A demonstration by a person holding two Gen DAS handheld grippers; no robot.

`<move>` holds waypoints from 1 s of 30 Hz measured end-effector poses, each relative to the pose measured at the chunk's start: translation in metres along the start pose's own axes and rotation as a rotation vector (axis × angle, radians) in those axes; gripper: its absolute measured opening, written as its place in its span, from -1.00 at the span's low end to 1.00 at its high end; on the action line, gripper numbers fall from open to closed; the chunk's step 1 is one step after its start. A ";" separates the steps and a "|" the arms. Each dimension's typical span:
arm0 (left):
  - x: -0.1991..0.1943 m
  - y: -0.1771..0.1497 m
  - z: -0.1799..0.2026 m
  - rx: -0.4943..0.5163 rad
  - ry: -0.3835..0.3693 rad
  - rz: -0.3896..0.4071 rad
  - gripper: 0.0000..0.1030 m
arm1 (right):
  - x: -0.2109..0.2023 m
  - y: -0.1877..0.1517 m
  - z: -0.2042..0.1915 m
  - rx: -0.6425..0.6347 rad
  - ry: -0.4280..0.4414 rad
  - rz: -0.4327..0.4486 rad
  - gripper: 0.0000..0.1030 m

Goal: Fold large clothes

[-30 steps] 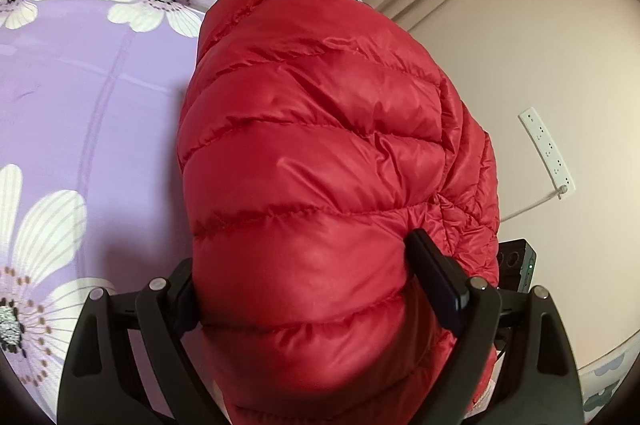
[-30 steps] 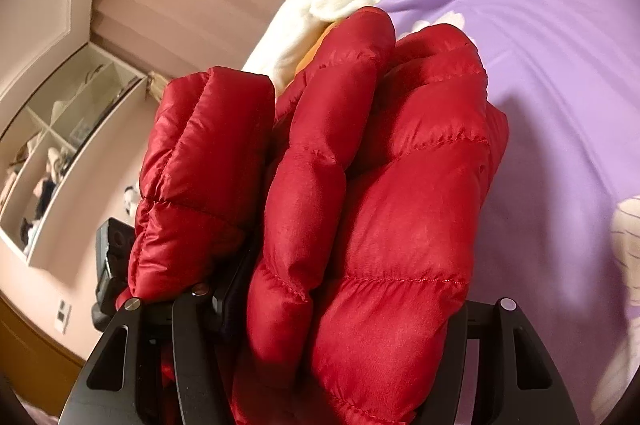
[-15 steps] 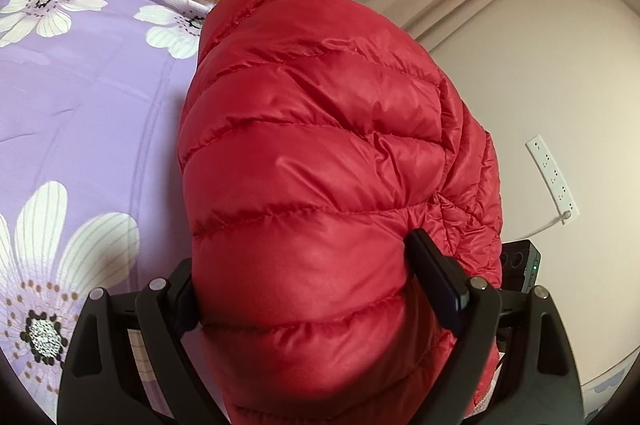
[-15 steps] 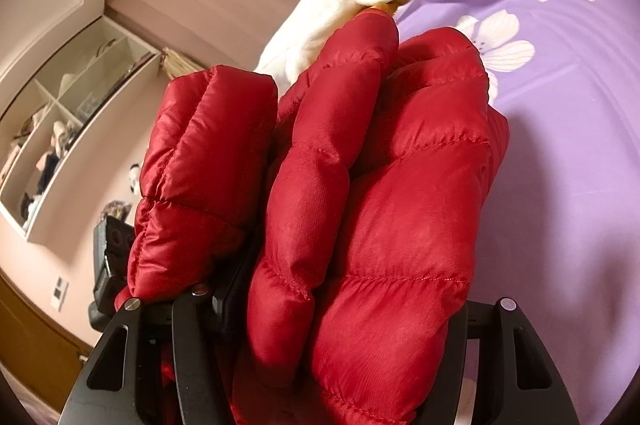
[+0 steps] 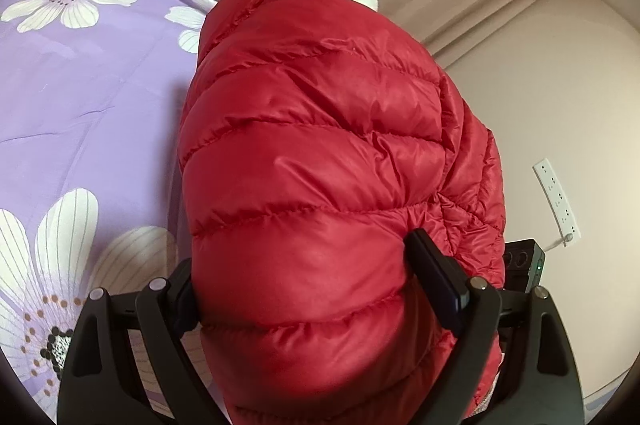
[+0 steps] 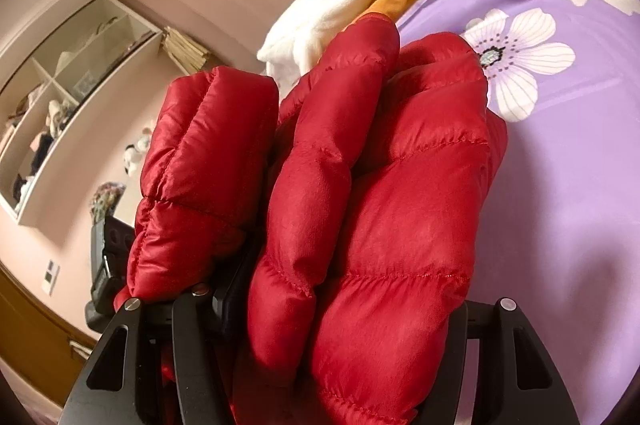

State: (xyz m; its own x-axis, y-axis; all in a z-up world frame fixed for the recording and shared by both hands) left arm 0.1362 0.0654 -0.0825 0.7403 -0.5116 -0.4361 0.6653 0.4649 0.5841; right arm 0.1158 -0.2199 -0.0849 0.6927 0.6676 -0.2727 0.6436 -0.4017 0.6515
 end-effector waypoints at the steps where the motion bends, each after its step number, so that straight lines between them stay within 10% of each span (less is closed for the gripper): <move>1: 0.001 0.002 -0.003 -0.003 0.003 0.002 0.75 | 0.003 0.000 0.000 -0.002 0.000 -0.003 0.23; 30: 0.006 0.010 -0.041 -0.075 0.036 0.014 0.75 | 0.043 -0.009 -0.011 -0.028 -0.033 -0.065 0.23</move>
State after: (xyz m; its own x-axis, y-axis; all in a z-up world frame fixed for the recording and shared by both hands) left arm 0.1516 0.0963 -0.1071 0.7517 -0.4790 -0.4534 0.6593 0.5252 0.5381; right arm 0.1368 -0.1811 -0.0948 0.6604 0.6704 -0.3381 0.6786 -0.3401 0.6510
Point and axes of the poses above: each gripper's, at about its wrist camera, not at the fingertips, and x roughly the way its jaws point, z to its right, y to its top, the point moved 3 cm from there along x, roughly the way its jaws point, and after that the axes turned 14 degrees about z, right-handed, at the moved point
